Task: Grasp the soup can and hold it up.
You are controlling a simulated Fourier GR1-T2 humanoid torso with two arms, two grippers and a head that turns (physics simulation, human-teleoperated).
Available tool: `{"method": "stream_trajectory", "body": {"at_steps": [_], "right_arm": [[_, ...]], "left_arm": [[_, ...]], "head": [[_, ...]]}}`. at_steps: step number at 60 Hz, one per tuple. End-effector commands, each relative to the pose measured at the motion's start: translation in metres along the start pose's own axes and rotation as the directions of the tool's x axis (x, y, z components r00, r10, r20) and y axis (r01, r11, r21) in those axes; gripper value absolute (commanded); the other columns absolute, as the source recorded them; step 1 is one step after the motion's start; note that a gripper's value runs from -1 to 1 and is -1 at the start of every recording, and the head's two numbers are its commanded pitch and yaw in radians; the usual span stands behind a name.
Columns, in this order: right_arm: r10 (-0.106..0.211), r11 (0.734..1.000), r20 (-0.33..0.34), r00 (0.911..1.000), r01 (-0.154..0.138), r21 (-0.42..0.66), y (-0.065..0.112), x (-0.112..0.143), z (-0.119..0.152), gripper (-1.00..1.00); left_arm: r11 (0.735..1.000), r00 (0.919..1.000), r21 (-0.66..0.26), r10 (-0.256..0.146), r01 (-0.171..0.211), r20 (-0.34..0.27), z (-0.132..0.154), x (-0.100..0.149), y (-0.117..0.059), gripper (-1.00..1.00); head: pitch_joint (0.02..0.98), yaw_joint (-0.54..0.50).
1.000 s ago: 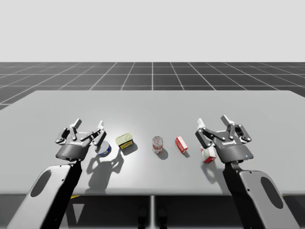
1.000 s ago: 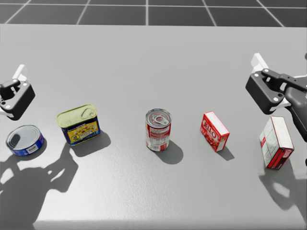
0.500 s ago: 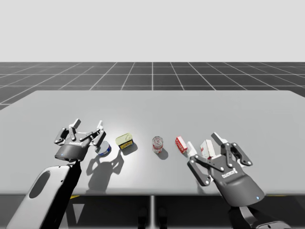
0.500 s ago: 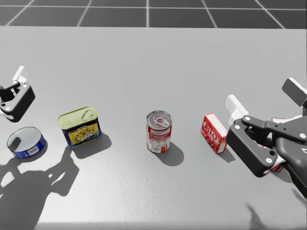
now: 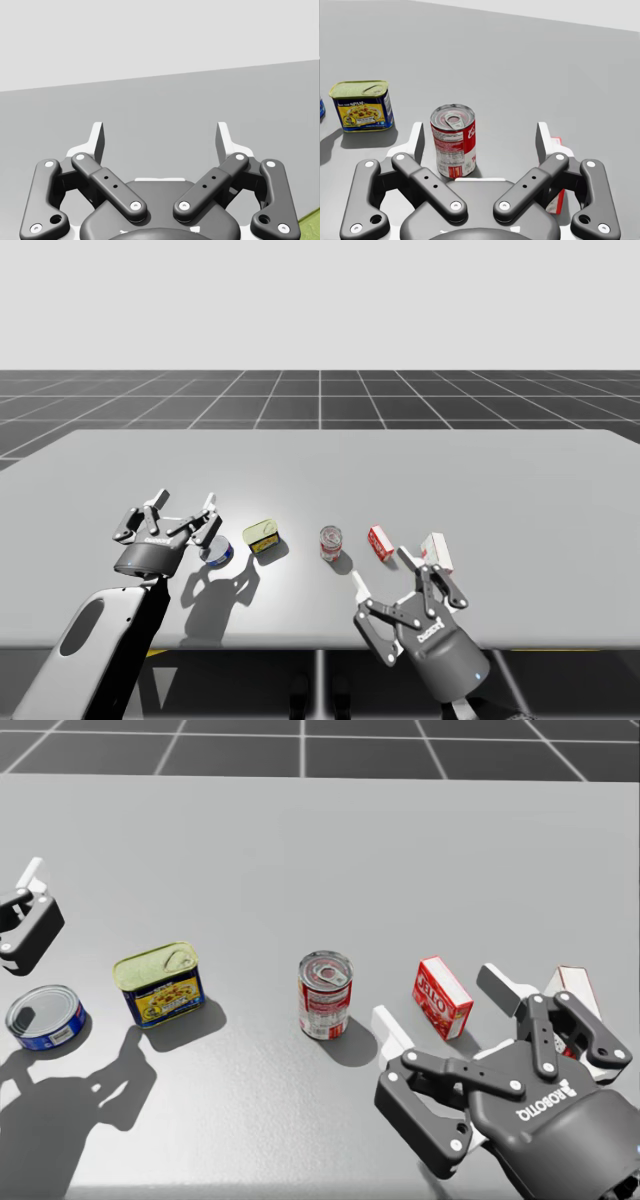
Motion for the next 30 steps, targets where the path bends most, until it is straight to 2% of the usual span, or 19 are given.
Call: {"method": "stream_trajectory", "body": {"at_steps": [1,9,14,30], "right_arm": [[-0.039,0.999,-0.036,0.9986,0.041,0.035,0.01,-0.018,-0.015,-1.0],[-0.06,0.997,-0.06,0.9964,0.063,0.048,0.01,-0.022,-0.029,-1.0],[-0.047,0.997,-0.069,0.9965,0.05,0.052,0.011,-0.024,-0.038,-1.0],[-0.049,0.995,-0.144,0.9883,0.06,0.074,0.017,-0.038,-0.067,-1.0]], "left_arm": [[1.0,1.0,-0.002,0.001,-0.001,0.001,0.0,0.0,0.0,-1.0],[1.0,1.0,-0.001,0.003,-0.003,0.002,0.0,0.001,0.001,-1.0],[1.0,1.0,-0.001,0.003,-0.003,0.001,0.0,0.001,0.001,-1.0],[1.0,1.0,0.0,0.004,-0.004,0.003,0.001,0.002,0.002,-1.0]], "head": [[0.792,-0.04],[0.793,-0.03],[0.793,-0.03],[0.793,-0.03]]}}
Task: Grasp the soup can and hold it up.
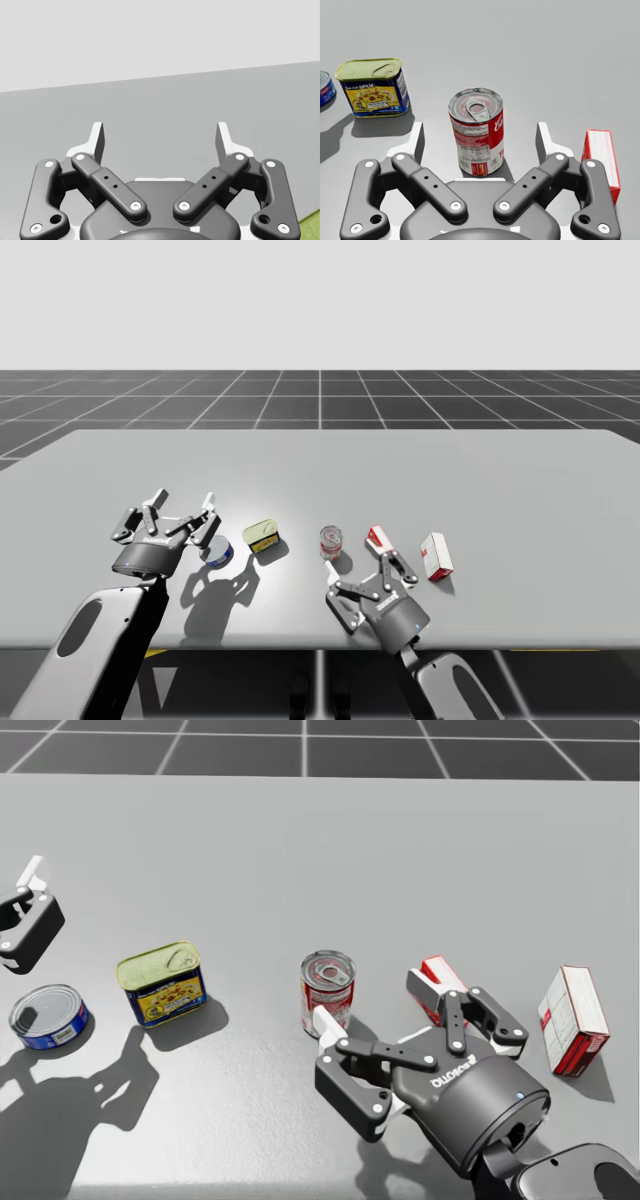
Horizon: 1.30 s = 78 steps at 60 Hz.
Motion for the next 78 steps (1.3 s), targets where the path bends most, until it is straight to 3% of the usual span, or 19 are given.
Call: {"method": "stream_trajectory", "body": {"at_steps": [1,21,25,36,45,47,48,50,51,52,56,78], "right_arm": [[-0.004,1.0,-0.048,0.9989,0.005,0.01,0.003,-0.01,-0.02,-1.0],[0.025,1.0,-0.108,0.9939,-0.025,0.004,0.001,-0.027,-0.054,-1.0],[0.01,1.0,-0.117,0.9931,-0.008,0.014,0.002,-0.029,-0.06,-1.0],[0.059,0.998,-0.126,0.9903,-0.058,0.011,0.005,-0.034,-0.076,-1.0],[0.061,0.998,-0.131,0.9895,-0.059,0.014,0.004,-0.035,-0.08,-1.0],[0.067,0.998,-0.138,0.9882,-0.065,0.019,0.003,-0.036,-0.079,-0.91],[0.071,0.997,-0.135,0.9882,-0.07,0.015,0.003,-0.037,-0.079,-0.64],[0.07,0.998,-0.133,0.9886,-0.069,0.01,0.002,-0.037,-0.079,-0.32],[0.07,0.998,-0.131,0.9889,-0.07,0.004,0.002,-0.037,-0.079,0.03],[0.075,0.997,-0.126,0.9892,-0.077,-0.012,0.002,-0.038,-0.078,0.65],[0.072,0.997,-0.126,0.9894,-0.074,-0.016,0.001,-0.038,-0.078,0.92],[0.067,0.997,-0.131,0.9891,-0.071,-0.019,-0.001,-0.041,-0.076,0.94]], "left_arm": [[1.0,1.0,0.001,0.0,0.0,0.001,0.0,0.001,0.001,-1.0],[1.0,1.0,0.003,0.001,-0.001,0.005,0.0,0.001,0.001,-1.0],[1.0,1.0,0.003,0.001,-0.001,0.005,0.0,0.001,0.001,-1.0],[1.0,1.0,0.001,0.001,-0.001,0.004,0.0,0.001,0.001,-1.0],[1.0,1.0,-0.002,-0.002,0.002,0.0,0.0,0.0,0.0,-1.0],[1.0,1.0,-0.004,-0.003,0.003,-0.001,0.0,0.0,0.0,-1.0],[1.0,1.0,-0.005,-0.003,0.003,-0.001,0.0,0.0,0.0,-1.0],[1.0,1.0,-0.005,-0.003,0.003,-0.002,0.0,0.0,-0.001,-1.0],[1.0,1.0,-0.006,-0.004,0.004,-0.002,-0.001,0.0,-0.001,-1.0],[1.0,1.0,-0.007,-0.005,0.005,-0.002,-0.001,-0.001,-0.001,-1.0],[1.0,1.0,-0.007,-0.005,0.005,-0.003,0.0,-0.001,-0.001,-1.0],[1.0,0.9999,-0.008,-0.011,0.011,-0.01,0.0,-0.004,-0.004,-1.0]], "head": [[0.793,-0.03],[0.791,-0.02],[0.789,-0.02],[0.784,-0.03],[0.779,-0.02],[0.778,-0.02],[0.777,-0.02],[0.776,-0.02],[0.775,-0.02],[0.771,-0.02],[0.753,-0.02],[0.507,-0.01]]}}
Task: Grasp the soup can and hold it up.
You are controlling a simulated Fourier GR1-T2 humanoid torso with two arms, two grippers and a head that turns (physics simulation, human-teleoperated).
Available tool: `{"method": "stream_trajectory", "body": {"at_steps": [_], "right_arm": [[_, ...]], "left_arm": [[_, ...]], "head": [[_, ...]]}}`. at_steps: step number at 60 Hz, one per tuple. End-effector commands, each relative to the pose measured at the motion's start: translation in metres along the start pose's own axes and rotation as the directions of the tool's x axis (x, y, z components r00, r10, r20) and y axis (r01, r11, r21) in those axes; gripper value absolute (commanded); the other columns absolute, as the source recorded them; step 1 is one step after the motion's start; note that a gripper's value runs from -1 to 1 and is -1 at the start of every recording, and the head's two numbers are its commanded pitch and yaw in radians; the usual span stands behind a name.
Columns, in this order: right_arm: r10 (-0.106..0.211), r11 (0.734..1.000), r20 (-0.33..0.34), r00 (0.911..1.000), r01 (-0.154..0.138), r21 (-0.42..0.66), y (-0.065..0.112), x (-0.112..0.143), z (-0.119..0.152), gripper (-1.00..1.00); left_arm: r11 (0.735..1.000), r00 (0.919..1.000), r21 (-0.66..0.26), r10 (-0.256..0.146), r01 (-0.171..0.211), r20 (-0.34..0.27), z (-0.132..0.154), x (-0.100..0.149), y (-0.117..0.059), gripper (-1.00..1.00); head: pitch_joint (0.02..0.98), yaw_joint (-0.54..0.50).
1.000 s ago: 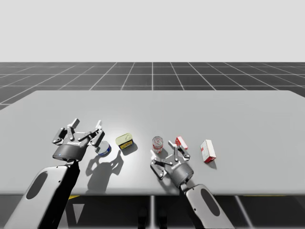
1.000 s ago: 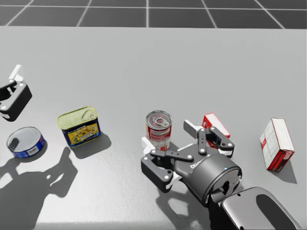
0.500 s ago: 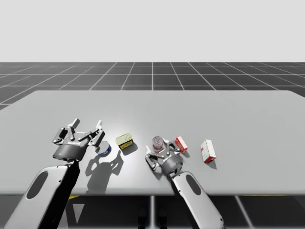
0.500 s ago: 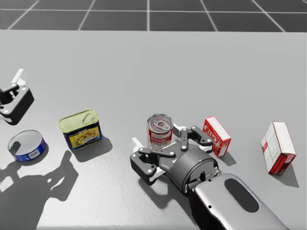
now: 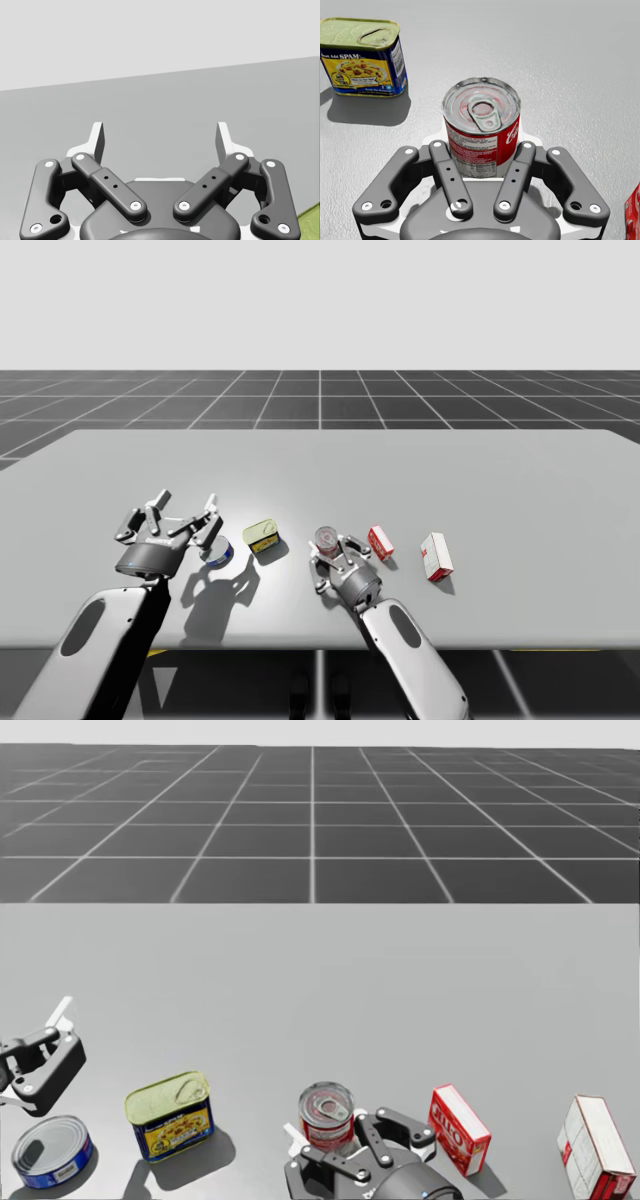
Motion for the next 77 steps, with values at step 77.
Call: {"method": "stream_trajectory", "body": {"at_steps": [77], "right_arm": [[0.144,0.979,0.388,0.9103,-0.074,-0.19,0.001,0.177,0.058,1.0]], "left_arm": [[1.0,0.9999,0.007,0.014,-0.014,0.005,0.001,0.002,0.001,-1.0]], "head": [[0.449,-0.02]]}}
